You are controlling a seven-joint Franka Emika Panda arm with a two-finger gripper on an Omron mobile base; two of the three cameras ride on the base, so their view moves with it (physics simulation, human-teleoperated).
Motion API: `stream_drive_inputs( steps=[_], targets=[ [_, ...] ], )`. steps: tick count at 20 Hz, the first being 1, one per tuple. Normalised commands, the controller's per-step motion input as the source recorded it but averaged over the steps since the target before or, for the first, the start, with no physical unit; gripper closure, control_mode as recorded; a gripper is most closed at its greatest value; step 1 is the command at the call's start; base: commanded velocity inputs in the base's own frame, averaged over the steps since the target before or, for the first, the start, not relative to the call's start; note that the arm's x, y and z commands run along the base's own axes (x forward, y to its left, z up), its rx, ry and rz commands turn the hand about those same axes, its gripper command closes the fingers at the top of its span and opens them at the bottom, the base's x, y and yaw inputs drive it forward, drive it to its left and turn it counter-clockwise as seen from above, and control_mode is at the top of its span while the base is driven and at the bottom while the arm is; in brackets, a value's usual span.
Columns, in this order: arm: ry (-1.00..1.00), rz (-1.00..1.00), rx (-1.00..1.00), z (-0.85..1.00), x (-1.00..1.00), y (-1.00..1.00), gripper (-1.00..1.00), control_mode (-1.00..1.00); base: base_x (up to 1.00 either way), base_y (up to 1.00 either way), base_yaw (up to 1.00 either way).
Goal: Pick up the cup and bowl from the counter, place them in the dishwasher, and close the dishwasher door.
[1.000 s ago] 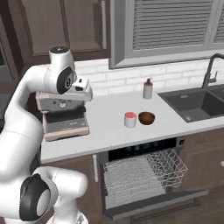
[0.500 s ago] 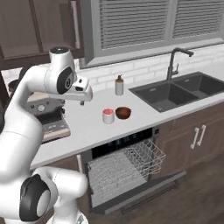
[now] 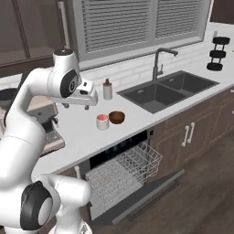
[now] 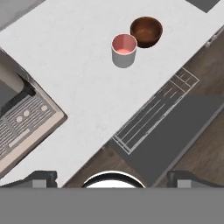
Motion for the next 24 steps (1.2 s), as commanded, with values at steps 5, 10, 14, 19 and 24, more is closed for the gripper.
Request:
stream_drive_inputs(
  steps=[5,10,14,19,24],
  targets=[
    [0.0,0.0,0.0,0.0,0.0,0.0,-1.0,1.0,0.0,0.51,-0.21],
    [0.0,0.0,0.0,0.0,0.0,0.0,-1.0,1.0,0.0,0.38,-0.09],
    [0.0,0.0,0.0,0.0,0.0,0.0,-1.0,1.0,0.0,0.15,-0.03],
    [0.01,0.0,0.0,0.0,0.08,0.0,-1.0,-1.0,0.03,0.01,-0.01],
    [0.03,0.0,0.0,0.0,0.5,-0.03,-1.0,-1.0,0.0,0.0,0.0]
  ],
)
